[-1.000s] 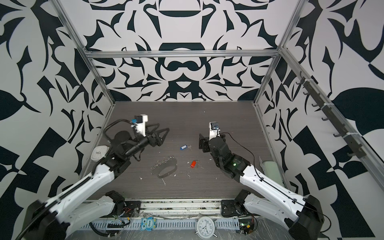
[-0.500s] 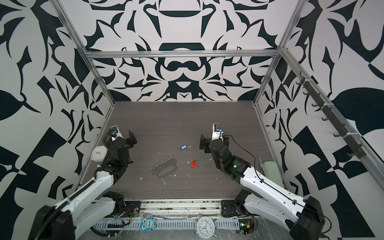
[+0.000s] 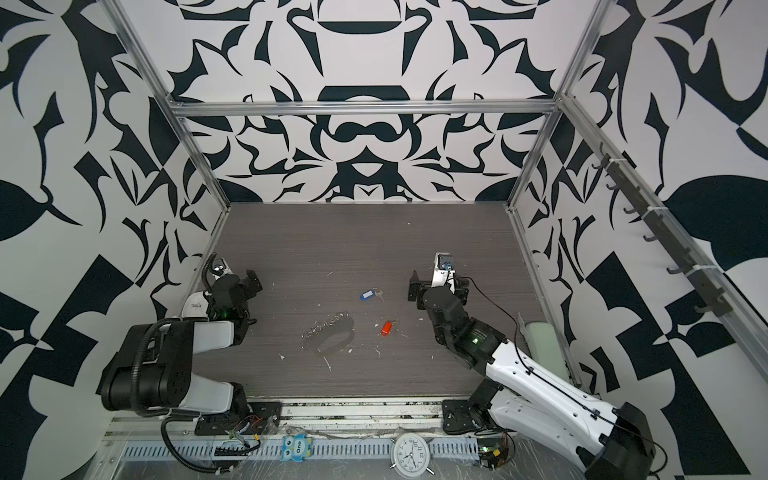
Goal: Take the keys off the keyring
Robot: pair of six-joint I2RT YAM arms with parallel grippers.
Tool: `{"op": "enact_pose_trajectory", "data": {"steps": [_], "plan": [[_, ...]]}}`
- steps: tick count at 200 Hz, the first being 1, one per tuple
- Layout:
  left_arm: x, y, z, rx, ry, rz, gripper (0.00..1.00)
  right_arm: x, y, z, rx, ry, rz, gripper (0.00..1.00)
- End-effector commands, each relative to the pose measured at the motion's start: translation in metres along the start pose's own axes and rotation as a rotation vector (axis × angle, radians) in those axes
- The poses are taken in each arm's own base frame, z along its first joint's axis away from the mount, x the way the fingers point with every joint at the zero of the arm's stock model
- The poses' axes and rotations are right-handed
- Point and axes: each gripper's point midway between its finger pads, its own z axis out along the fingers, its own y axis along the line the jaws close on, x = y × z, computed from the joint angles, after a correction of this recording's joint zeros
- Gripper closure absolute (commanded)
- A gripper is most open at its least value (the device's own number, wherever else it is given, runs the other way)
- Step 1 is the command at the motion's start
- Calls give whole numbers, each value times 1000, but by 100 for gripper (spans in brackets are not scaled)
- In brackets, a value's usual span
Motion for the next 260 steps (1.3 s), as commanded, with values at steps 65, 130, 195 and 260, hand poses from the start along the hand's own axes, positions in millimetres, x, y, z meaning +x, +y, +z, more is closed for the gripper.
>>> {"op": "enact_pose_trajectory", "data": {"steps": [65,130,195,260], "plan": [[-7,-27,7,155,-66,-9,0,-24,-31,11,115,-191,-118,0],[-6,-29,7,159,-55,-3,0,-13,-109,35,290,-214,-93,0],[-6,-29,8,158,-51,-2,0,51,-135,75,321,-26,-151,0],[-6,-29,8,159,-52,-5,0,89,-133,127,236,-12,-122,0]]}}
